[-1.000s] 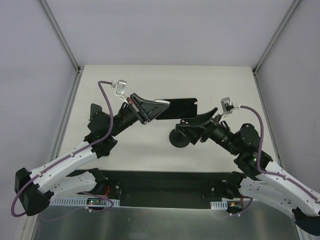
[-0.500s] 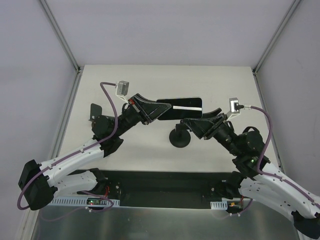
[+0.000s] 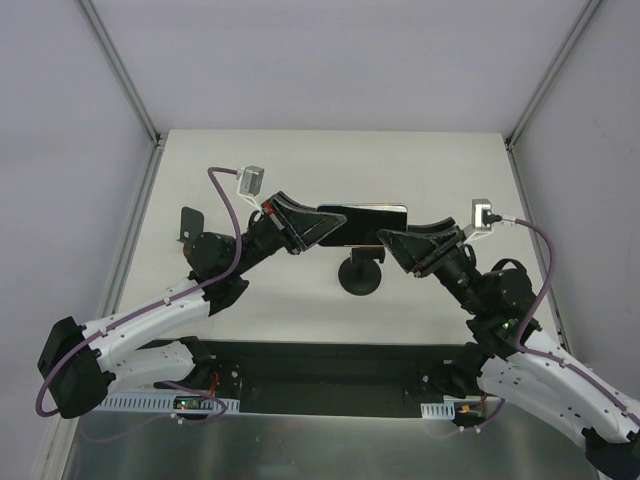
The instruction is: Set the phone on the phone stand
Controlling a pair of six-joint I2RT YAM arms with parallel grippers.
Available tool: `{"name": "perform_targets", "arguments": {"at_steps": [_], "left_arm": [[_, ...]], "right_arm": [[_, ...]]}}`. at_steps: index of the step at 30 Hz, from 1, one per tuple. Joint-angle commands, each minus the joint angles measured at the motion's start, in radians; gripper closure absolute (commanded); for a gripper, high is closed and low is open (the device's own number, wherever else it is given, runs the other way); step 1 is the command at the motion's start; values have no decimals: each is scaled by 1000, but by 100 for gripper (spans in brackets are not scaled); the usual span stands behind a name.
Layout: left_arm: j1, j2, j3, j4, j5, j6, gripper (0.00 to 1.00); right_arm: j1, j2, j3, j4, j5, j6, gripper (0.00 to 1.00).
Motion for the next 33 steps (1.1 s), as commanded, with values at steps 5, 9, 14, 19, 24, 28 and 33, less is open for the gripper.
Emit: {"name": "perform_targets", "arguments": {"at_steps": [5,9,14,19,24,28,33], "left_arm": [[-12,-42,-7,91,15,31,100],[-12,-62,28,-55,48,75,91],[-12,-206,131,-600,-40,357,19],[-12,-365,187,-969,-206,584,10],[-12,-250,348,-1159,39,715,20],[-14,-87,499,-1177,414,725,16],[-81,48,576,-1176,590,746,15]], "right_arm": [[-15,38,65,70,-24,-30,76],[-21,35,79,46,-83,-70,99],[-32,-40,136,-199,-109,-235,99],[-34,-28,323,-602,-216,-442,99],[-34,27,484,-841,-427,-608,99],[-34,81,590,-967,-547,-656,99],[-34,107,642,-1010,-594,-661,99]]}}
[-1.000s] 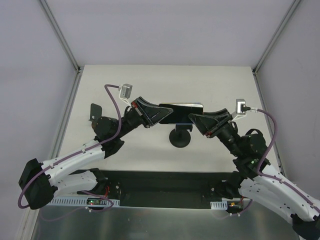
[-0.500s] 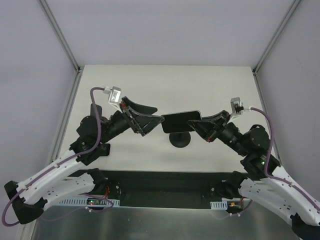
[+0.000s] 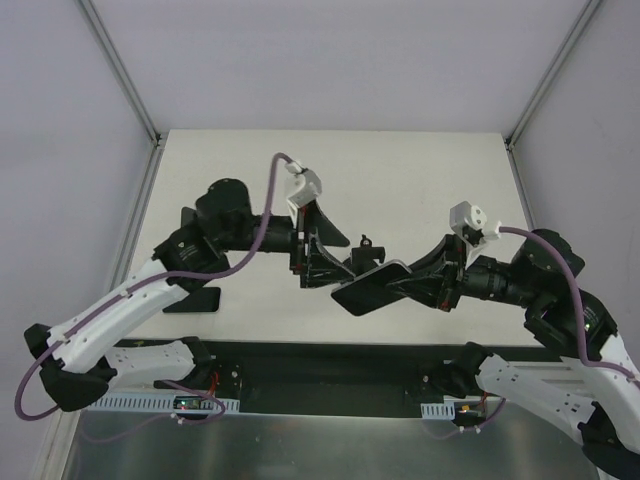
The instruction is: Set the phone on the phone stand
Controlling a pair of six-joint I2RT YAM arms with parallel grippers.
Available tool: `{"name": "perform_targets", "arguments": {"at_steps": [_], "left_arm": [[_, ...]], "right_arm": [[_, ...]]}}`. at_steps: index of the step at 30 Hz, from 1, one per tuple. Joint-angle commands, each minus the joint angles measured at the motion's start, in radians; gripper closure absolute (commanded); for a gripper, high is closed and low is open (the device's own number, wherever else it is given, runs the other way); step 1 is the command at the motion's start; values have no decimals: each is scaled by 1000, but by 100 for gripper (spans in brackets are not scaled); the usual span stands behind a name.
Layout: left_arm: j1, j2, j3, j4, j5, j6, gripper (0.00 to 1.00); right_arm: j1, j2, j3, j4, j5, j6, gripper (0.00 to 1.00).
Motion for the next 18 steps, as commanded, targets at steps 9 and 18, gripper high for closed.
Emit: {"name": "perform_targets", "arguments": {"at_steps": [9,18], "left_arm": [[-175,156,66,-56,265,88,30],[-198,207,117,-96,225,96,70]], "right_arm": [[0,24,67,-56,-138,-36,99],[-2,59,74,-61,-188,-35,99]]}}
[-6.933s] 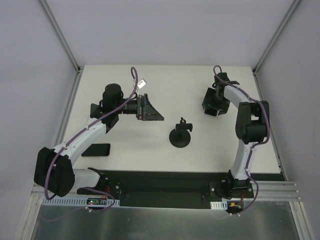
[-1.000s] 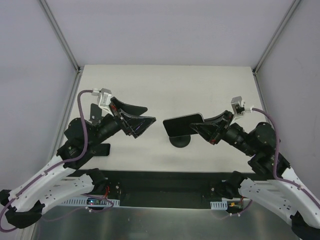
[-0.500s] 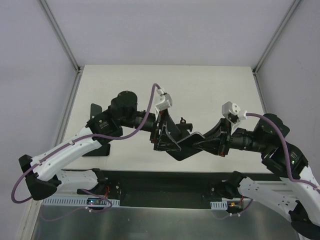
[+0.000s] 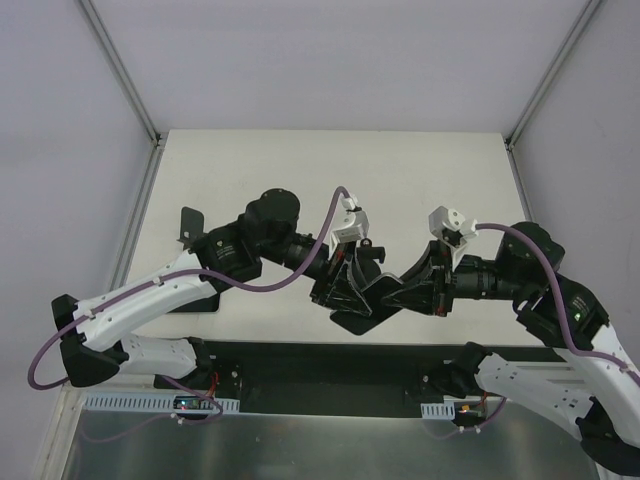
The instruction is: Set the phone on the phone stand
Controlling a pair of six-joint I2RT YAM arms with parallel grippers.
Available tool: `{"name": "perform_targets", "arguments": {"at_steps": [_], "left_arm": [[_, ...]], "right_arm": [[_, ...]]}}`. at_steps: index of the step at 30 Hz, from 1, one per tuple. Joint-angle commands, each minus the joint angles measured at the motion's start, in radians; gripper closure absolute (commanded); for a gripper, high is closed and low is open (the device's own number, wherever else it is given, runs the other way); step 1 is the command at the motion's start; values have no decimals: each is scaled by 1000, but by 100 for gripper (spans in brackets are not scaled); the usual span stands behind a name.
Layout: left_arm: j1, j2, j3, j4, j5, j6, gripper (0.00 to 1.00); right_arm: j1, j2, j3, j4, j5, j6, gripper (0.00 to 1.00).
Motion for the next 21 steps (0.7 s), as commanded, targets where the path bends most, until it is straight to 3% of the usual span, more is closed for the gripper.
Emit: {"name": "perform_targets", "arguments": {"at_steps": [1,6,7,10,11,14,16,17,21], "left_arm": [[-11,20,63,-16,-9,31,72],[-14,49,98,-46,1,22,92],[-17,51,103,-50,-14,21,100],[-25,40,114,-78,-147,25,100],[-26,13,104,-78,-189,27,100],[-26,-47,94,-76,-374,30,100],[-26,-80,89,-64,-434,28,100],[-26,-109,75,-53,-495,24,100],[-26,-179,-15,83,-621,-86,100]], "right_arm": [[-2,4,43,63,-49,-7,100],[0,23,46,84,-61,4,99],[0,21,43,93,-56,11,99],[0,12,30,113,5,16,95],[0,4,23,112,57,13,71],[0,-12,-12,106,176,7,29],[-2,-26,-58,119,209,17,13],[-2,-42,-78,136,223,40,1],[0,-75,-199,306,156,114,3]]}}
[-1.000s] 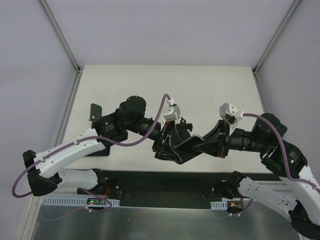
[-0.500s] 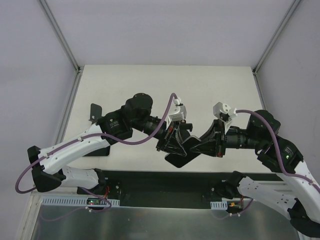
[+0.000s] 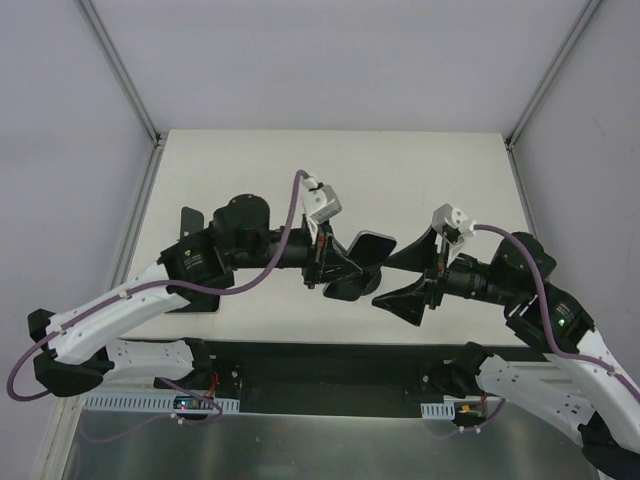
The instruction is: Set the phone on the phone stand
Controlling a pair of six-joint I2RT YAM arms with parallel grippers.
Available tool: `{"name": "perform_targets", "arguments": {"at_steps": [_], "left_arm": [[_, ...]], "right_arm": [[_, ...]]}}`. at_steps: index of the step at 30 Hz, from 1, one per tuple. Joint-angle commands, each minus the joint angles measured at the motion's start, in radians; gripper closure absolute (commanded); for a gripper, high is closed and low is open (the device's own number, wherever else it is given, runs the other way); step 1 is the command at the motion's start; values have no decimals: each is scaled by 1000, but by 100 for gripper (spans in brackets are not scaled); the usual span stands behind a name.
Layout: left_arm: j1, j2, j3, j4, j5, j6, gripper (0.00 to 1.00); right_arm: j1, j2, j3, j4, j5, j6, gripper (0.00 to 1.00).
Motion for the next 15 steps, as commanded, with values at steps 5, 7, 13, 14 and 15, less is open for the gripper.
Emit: {"name": "perform_targets", "arguments": {"at_steps": [5,7,13,14,15], "left_arm": [[-2,-171,-225,527,-123,-187,100],[-2,-179,-264,621,-95,-229,100],[-2,-150,-304,792,-31,-304,100],[-2,-139,-306,809,-21,-311,100],[-2,-136,-309,830,-17,-324,100]], "right_arm": [[3,-67,-216,356,-48,172,4],[1,-70,-245,444,-66,221,13],[1,-55,-287,581,-128,270,35],[3,-52,-288,594,-137,276,39],[3,-53,-293,598,-137,278,42]]}}
